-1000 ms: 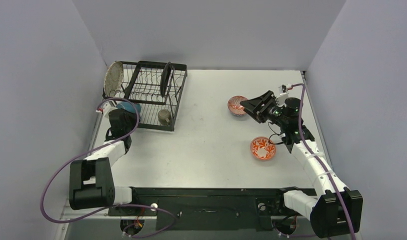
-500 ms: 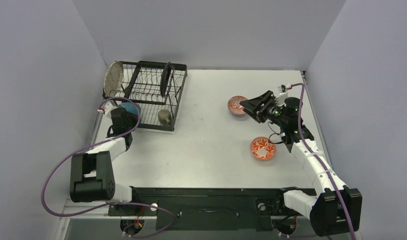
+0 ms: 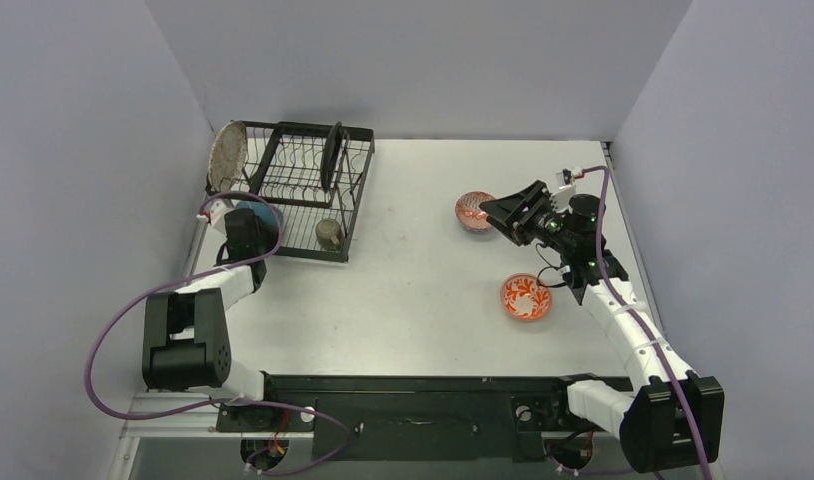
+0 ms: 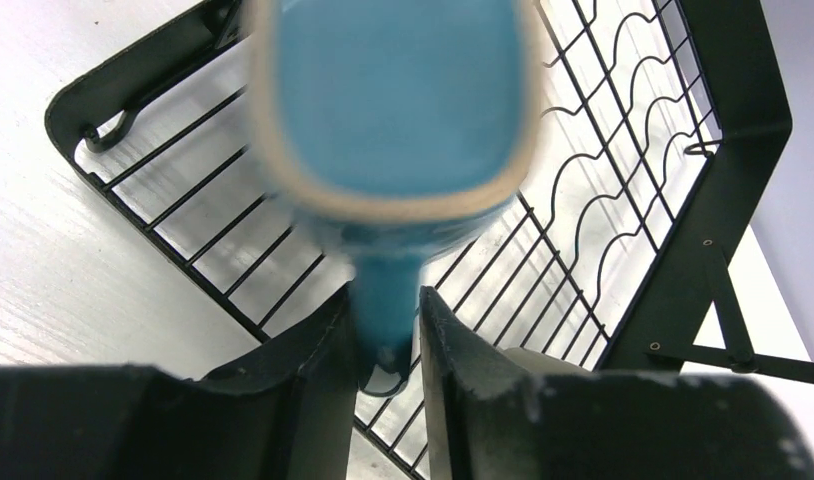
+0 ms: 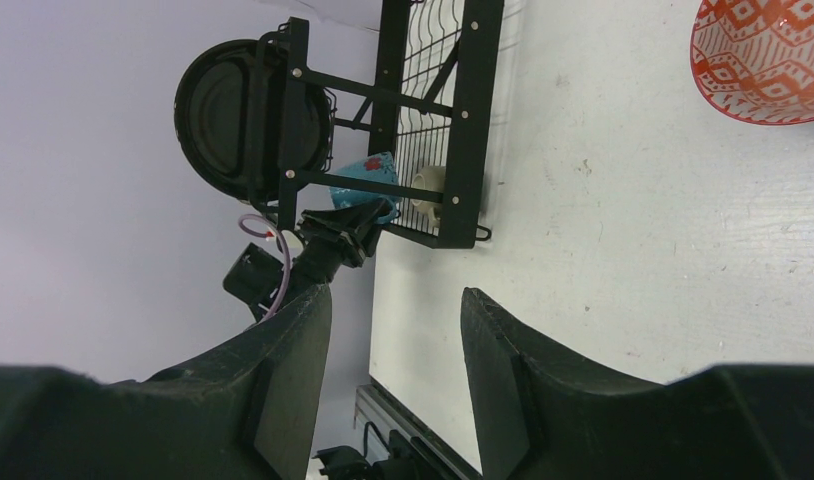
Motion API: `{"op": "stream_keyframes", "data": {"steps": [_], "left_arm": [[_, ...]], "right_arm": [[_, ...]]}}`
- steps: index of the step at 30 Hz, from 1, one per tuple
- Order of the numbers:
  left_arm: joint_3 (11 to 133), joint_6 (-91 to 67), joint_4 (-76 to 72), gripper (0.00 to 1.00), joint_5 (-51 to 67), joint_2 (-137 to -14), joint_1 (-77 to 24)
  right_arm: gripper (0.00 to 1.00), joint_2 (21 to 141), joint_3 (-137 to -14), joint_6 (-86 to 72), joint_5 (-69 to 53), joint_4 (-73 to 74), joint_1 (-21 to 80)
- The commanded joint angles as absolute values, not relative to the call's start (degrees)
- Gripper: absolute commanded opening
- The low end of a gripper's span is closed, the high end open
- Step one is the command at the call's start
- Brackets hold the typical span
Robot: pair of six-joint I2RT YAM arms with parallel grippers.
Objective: Load the mixed dishes into the dish rack
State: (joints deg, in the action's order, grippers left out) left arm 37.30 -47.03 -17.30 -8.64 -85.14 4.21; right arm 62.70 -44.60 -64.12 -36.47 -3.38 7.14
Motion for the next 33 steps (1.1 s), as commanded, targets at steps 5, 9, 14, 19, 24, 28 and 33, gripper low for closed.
{"op": "stream_keyframes", "data": {"steps": [5,9,14,19,24,28,33], "left_arm": [[41.13,-47.66,-20.42,0.29,-10.82,-85.34,3.88],[41.22,-47.26,-19.95,0.33,-10.90,-85.12,3.87],[40.94,-46.71,-19.08,0.42,-10.90,-83.85,3.91],[40.62,-46.58,-17.58,0.53,-10.82,-82.37,3.91],[38.93,-46.43,-16.32,0.62,-10.40,-79.21,3.91],[37.27,-45.75,-15.86,0.66,-9.95,-76.26,3.99],[35.56,-45.51,-16.45,0.65,-8.29,-74.68,4.23]], "right_arm": [[0.47,63.13,-44.53,-64.46,-37.09,-6.59,6.68],[0.47,63.23,-44.55,-64.51,-37.18,-6.67,6.68],[0.47,63.39,-44.63,-64.76,-37.21,-6.97,6.68],[0.46,63.32,-44.65,-64.60,-37.12,-7.03,6.68],[0.46,63.31,-44.70,-63.96,-36.91,-6.53,6.71],[0.46,63.05,-45.17,-63.03,-36.52,-5.23,6.68],[0.46,62.88,-45.46,-62.32,-36.16,-4.41,6.69]]}}
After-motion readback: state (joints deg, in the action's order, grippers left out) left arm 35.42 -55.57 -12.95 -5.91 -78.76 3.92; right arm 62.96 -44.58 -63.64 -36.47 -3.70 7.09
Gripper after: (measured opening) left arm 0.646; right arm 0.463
